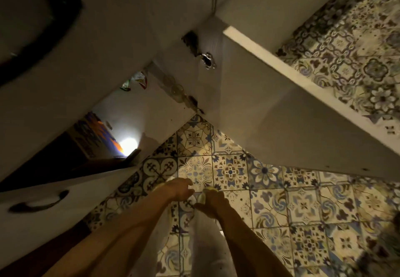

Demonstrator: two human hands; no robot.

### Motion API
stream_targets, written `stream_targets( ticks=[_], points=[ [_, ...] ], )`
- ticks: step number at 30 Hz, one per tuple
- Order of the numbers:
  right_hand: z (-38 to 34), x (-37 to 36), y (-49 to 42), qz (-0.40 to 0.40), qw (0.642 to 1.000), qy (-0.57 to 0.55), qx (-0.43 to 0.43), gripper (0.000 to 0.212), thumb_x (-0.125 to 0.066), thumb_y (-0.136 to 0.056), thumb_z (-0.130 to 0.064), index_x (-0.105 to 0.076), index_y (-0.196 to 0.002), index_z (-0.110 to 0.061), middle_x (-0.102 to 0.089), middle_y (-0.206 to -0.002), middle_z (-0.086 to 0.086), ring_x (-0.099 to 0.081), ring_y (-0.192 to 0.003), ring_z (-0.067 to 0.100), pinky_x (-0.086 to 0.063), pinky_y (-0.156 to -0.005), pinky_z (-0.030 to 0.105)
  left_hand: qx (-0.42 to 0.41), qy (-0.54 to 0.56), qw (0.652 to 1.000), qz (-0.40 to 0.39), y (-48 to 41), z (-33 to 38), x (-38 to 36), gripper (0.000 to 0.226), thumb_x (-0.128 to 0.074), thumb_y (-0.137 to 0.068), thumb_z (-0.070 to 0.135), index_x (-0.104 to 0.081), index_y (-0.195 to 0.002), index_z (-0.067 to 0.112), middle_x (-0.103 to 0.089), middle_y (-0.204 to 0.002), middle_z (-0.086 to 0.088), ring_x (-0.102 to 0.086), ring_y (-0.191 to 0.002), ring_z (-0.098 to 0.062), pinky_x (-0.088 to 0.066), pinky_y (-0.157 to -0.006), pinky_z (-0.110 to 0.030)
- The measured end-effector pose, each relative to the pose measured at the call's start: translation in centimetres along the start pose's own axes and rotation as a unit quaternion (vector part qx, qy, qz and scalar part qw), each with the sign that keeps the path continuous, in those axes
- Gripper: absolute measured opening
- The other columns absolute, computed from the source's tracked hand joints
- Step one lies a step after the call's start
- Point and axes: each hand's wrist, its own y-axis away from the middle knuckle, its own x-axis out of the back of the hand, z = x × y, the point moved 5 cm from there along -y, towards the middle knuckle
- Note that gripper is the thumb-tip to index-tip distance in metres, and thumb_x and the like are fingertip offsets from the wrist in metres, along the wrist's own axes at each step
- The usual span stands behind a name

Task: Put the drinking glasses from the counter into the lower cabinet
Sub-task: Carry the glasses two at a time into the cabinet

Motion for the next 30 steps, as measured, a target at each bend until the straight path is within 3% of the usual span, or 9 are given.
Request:
stream_targets(
  ticks=[5,8,15,19,22,24,27,30],
  points=[
    [-1.8,5.4,8.1,0.004,1.000,0.004,0.027,0.066,-0.054,-0.085,-0.051,-0.043,-0.137,-0.012,-0.049,-0.141,0.014,-0.046,-0.129,0.032,-0.039,-0.108,0.040,0.002,0.002,1.000,0.008,8.9,1.7,2.2,0.049,-0.039,-0.095,0.038,-0.039,-0.139,0.015,-0.042,-0.147,-0.010,-0.042,-0.132,-0.027,-0.036,-0.106,-0.033],
    [-3.2,7.9,11.8,-0.005,0.996,0.073,0.044,0.068,-0.047,-0.091,-0.048,-0.034,-0.142,-0.006,-0.039,-0.148,0.017,-0.038,-0.135,0.033,-0.033,-0.113,0.038,0.015,0.002,1.000,0.017,13.4,2.2,3.4,0.048,-0.038,-0.096,0.035,-0.040,-0.138,0.012,-0.041,-0.147,-0.011,-0.041,-0.133,-0.027,-0.034,-0.108,-0.034],
    [-9.6,12.9,19.3,-0.025,0.982,0.156,0.102,0.066,-0.049,-0.091,-0.046,-0.038,-0.141,-0.005,-0.041,-0.148,0.016,-0.041,-0.134,0.031,-0.035,-0.110,0.037,-0.003,0.027,0.997,0.069,21.0,5.0,7.1,0.045,-0.034,-0.097,0.034,-0.046,-0.134,0.012,-0.047,-0.142,-0.011,-0.045,-0.129,-0.027,-0.035,-0.106,-0.035],
    [-14.1,16.9,23.0,-0.010,0.970,0.192,0.146,0.058,-0.055,-0.087,-0.047,-0.053,-0.127,-0.006,-0.055,-0.133,0.013,-0.054,-0.118,0.031,-0.045,-0.100,0.039,-0.022,0.050,0.991,0.118,25.6,3.6,10.5,0.044,-0.038,-0.095,0.035,-0.049,-0.131,0.012,-0.052,-0.137,-0.013,-0.050,-0.123,-0.029,-0.038,-0.105,-0.038],
    [-17.5,19.5,25.6,-0.011,0.956,0.237,0.175,0.032,-0.054,-0.090,-0.039,-0.056,-0.112,-0.016,-0.055,-0.124,0.009,-0.053,-0.110,0.025,-0.044,-0.087,0.033,-0.022,0.059,0.985,0.162,29.8,1.5,13.3,0.044,-0.038,-0.096,0.034,-0.047,-0.134,0.013,-0.052,-0.138,-0.012,-0.049,-0.125,-0.029,-0.037,-0.103,-0.035],
    [-20.0,20.7,27.6,-0.001,0.941,0.277,0.197,0.028,-0.054,-0.091,-0.033,-0.056,-0.116,-0.020,-0.053,-0.134,0.012,-0.052,-0.111,0.022,-0.045,-0.084,0.027,-0.026,0.075,0.976,0.205,33.1,0.2,14.9,0.045,-0.038,-0.097,0.034,-0.044,-0.136,0.014,-0.050,-0.141,-0.009,-0.048,-0.128,-0.025,-0.037,-0.104,-0.032],
    [-23.5,22.2,30.0,0.012,0.932,0.293,0.213,0.046,-0.056,-0.089,-0.035,-0.053,-0.129,-0.012,-0.054,-0.137,0.010,-0.054,-0.118,0.026,-0.046,-0.094,0.034,-0.031,0.084,0.965,0.248,37.9,-1.5,16.6,0.046,-0.039,-0.096,0.037,-0.043,-0.138,0.017,-0.051,-0.141,-0.005,-0.050,-0.127,-0.022,-0.037,-0.103,-0.029],
    [-27.2,23.2,32.5,-0.001,0.927,0.313,0.208,0.053,-0.055,-0.089,-0.044,-0.049,-0.134,-0.018,-0.056,-0.129,0.006,-0.055,-0.107,0.020,-0.048,-0.086,0.032,-0.050,0.092,0.960,0.261,43.3,-2.6,17.4,0.046,-0.042,-0.095,0.040,-0.042,-0.138,0.024,-0.052,-0.140,-0.001,-0.049,-0.126,-0.017,-0.036,-0.102,-0.027]
  ],
)
